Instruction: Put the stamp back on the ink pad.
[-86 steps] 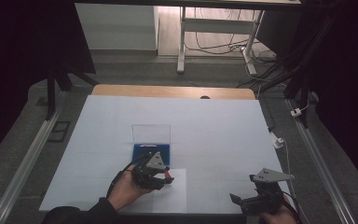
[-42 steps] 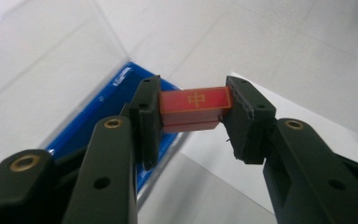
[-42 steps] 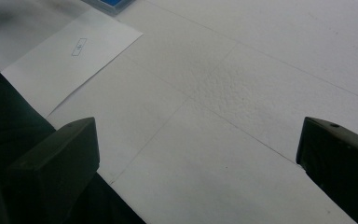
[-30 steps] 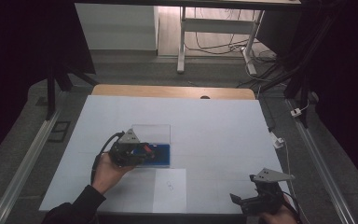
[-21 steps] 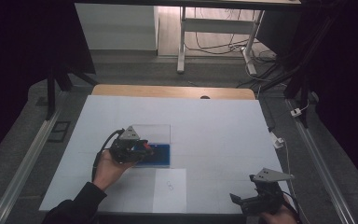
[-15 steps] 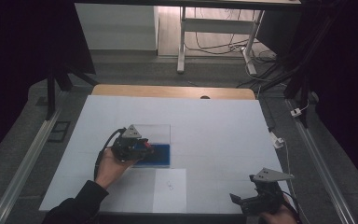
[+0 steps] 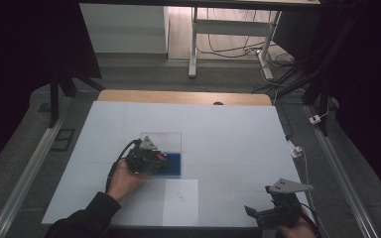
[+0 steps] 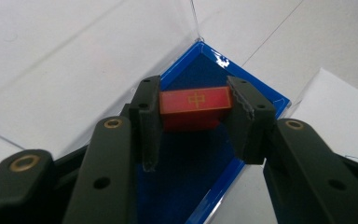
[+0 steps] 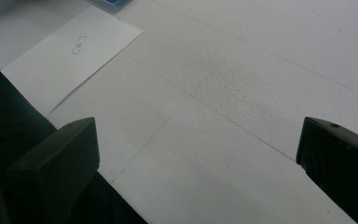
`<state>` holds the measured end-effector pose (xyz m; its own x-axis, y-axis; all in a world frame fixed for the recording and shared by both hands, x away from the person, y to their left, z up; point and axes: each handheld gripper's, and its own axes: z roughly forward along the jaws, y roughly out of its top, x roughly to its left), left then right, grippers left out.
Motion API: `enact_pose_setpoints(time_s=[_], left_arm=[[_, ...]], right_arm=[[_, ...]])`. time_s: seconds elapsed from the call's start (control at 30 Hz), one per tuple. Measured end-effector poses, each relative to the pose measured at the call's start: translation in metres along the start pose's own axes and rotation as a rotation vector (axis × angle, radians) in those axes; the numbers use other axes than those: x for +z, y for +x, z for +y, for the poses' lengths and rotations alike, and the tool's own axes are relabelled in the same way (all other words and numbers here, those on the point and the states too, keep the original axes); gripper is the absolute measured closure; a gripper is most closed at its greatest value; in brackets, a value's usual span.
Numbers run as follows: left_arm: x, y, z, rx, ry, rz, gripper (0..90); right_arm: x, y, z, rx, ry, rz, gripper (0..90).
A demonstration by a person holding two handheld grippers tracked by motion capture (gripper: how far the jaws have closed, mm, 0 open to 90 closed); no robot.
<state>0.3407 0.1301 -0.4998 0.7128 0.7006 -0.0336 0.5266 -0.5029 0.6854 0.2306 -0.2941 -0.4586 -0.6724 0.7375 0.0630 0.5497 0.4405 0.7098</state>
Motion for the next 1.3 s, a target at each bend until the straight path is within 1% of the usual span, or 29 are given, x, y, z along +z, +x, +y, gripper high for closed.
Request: enact_pose_setpoints(time_s=[0.1,0.2,0.33,0.47,0.63,0.7,0.77,0.87,0.97,1.03,1.2,1.23,1.27,1.3], left_arm=[[0.003,-0.002,0.0,0.013,0.012,0.006,58.0],[0.004,-0.004,0.0,0.02,0.011,0.018,57.9],[0.004,-0.004,-0.001,0.007,0.011,0.021,58.1],[0.005,-0.004,-0.001,0.005,0.011,0.021,58.0],[0.004,-0.005,0.001,0.019,0.022,0.026,57.3],[0.004,-0.006,0.002,0.022,0.025,0.036,56.6],[0.003,-0.005,0.003,0.022,0.021,0.042,53.5],[0.001,-0.005,0.004,0.011,0.012,0.057,50.5],[-0.001,-0.004,0.004,-0.005,0.002,0.055,46.1],[-0.003,-0.004,0.005,-0.021,-0.008,0.05,41.5],[-0.01,-0.001,0.007,-0.063,-0.038,0.011,29.0],[-0.011,-0.001,0.007,-0.069,-0.038,0.008,23.1],[-0.012,0.0,0.007,-0.075,-0.041,0.001,20.1],[-0.013,0.001,0.007,-0.08,-0.047,-0.015,18.2]], right_arm=[[0.0,0.0,0.0,0.001,-0.003,0.002,0.0],[0.0,0.0,0.0,-0.001,-0.001,-0.001,0.0],[0.0,0.0,0.0,-0.001,0.0,-0.002,0.0],[0.0,0.0,0.0,0.0,-0.003,0.0,0.0],[0.0,0.0,0.0,0.0,-0.003,0.0,0.0],[0.0,0.0,0.0,0.0,-0.003,-0.001,0.0],[0.0,0.0,0.0,0.0,-0.006,-0.001,0.0],[-0.001,0.0,-0.001,0.001,-0.006,-0.001,0.0],[-0.001,0.0,-0.001,0.001,-0.006,-0.001,0.0],[-0.001,0.001,-0.001,0.0,-0.006,-0.002,0.0],[-0.001,0.0,-0.001,0.003,-0.009,-0.001,0.0],[-0.001,0.0,-0.001,0.003,-0.009,-0.001,0.0],[-0.001,0.0,-0.001,0.003,-0.009,-0.001,0.0],[-0.001,0.0,-0.001,0.002,-0.009,-0.001,0.0]])
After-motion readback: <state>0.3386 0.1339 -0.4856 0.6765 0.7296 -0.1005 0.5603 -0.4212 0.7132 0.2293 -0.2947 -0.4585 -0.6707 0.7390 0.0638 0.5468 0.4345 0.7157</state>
